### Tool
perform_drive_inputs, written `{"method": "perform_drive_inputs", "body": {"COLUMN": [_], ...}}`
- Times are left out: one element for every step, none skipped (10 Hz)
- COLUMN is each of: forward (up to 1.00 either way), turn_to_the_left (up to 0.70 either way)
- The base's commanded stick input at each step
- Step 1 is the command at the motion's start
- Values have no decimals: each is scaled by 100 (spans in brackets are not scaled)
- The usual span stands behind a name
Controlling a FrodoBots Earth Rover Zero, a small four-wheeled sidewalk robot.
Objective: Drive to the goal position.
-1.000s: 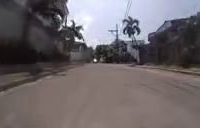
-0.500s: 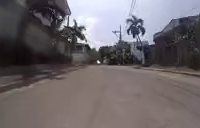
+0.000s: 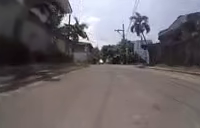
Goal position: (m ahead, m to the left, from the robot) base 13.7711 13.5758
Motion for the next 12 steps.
{"method": "perform_drive_inputs", "body": {"forward": [100,100,100,100,100,100,100,100,100,100,100,100], "turn_to_the_left": [-10,-39,-33,-13,0,0,0,0,0,0,0,0]}}
